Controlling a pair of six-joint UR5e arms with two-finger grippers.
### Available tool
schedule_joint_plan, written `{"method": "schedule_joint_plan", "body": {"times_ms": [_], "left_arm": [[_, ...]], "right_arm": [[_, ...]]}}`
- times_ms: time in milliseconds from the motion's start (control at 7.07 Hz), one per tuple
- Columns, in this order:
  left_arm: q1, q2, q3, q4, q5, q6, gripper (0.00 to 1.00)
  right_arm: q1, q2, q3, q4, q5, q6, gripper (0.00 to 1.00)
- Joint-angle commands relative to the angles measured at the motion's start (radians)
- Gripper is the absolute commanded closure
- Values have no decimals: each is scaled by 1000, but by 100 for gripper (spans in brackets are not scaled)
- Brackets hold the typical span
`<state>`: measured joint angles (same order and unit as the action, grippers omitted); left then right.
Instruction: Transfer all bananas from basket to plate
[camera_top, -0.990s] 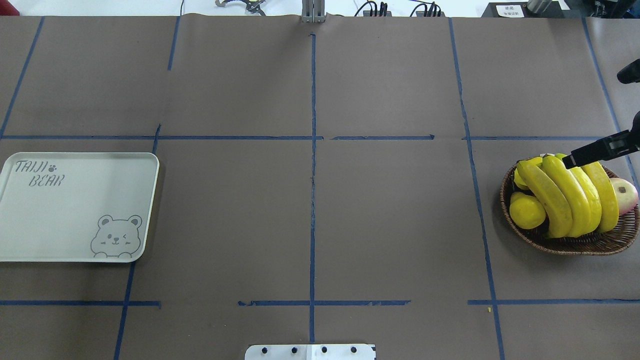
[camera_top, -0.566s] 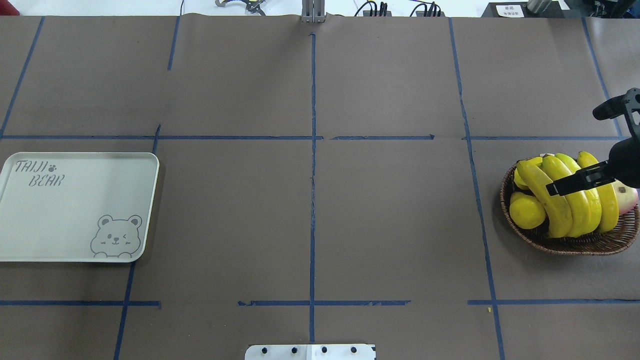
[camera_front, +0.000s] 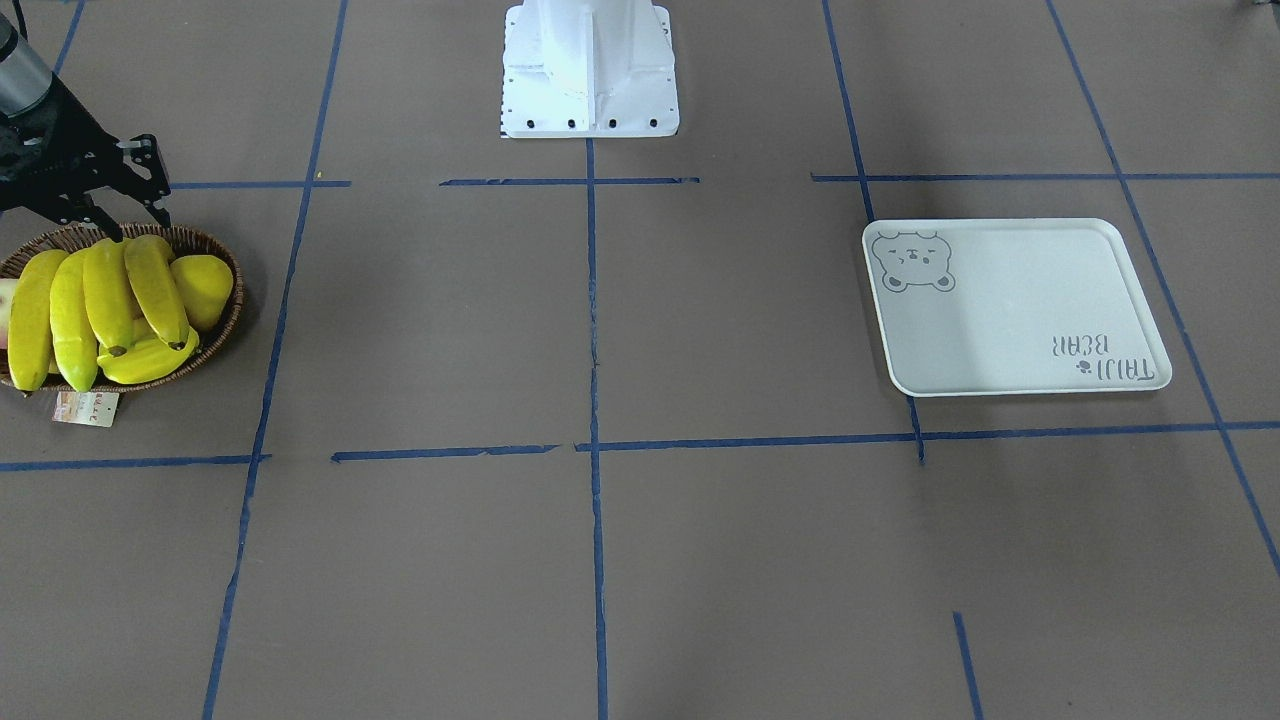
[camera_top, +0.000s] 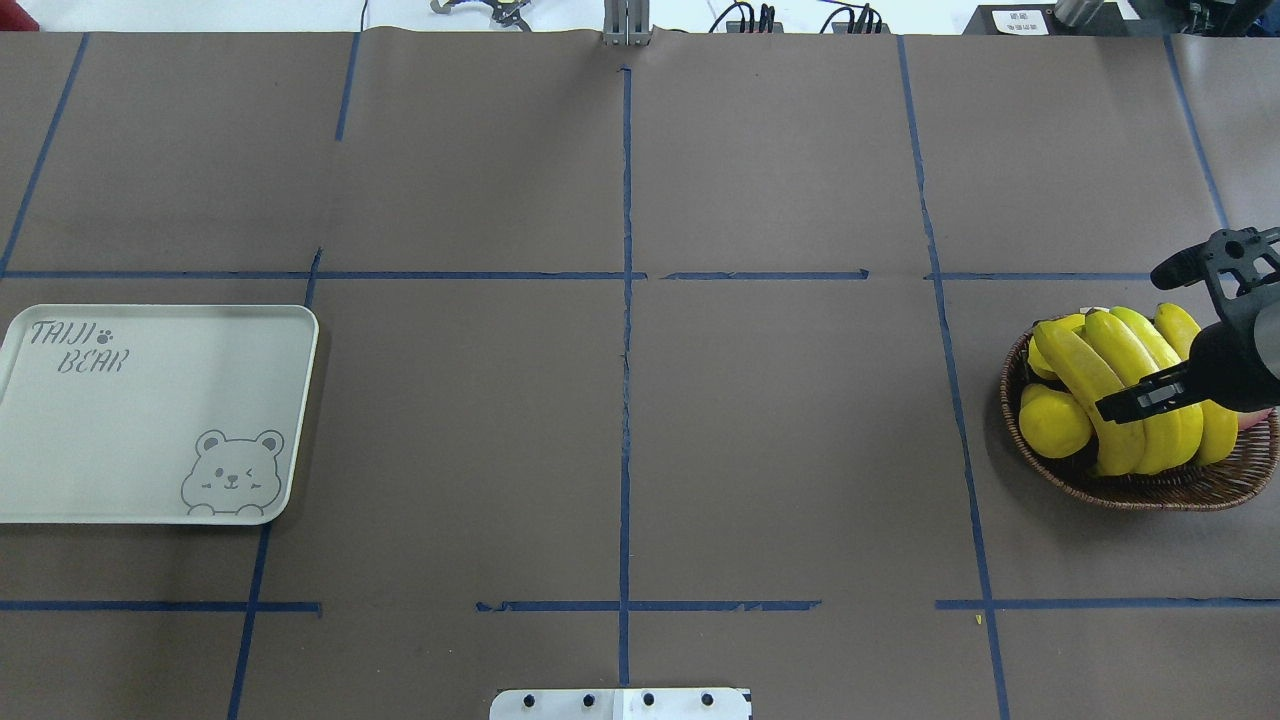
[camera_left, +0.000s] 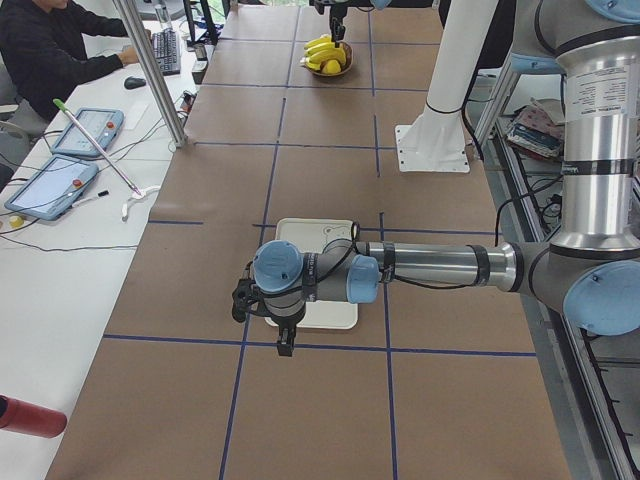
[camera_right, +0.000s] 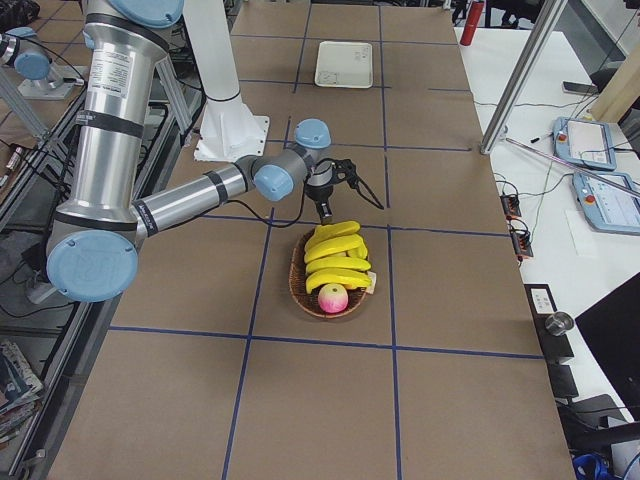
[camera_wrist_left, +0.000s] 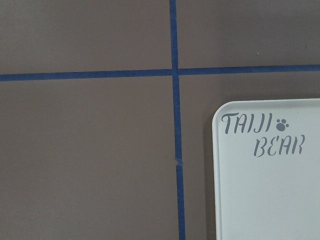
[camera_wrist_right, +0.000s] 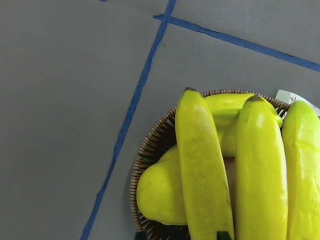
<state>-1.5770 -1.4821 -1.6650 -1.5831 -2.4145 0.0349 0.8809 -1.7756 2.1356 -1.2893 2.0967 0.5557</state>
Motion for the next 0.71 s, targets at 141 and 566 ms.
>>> {"method": "schedule_joint_plan", "body": {"times_ms": [141,566], "left_arm": [[0,-1,2,0,0,-1,0],[0,-1,2,0,0,-1,0]], "right_arm": [[-3,1,-40,2,-4,-62,38],[-5,2,-65,2,-9,-62,36]]}}
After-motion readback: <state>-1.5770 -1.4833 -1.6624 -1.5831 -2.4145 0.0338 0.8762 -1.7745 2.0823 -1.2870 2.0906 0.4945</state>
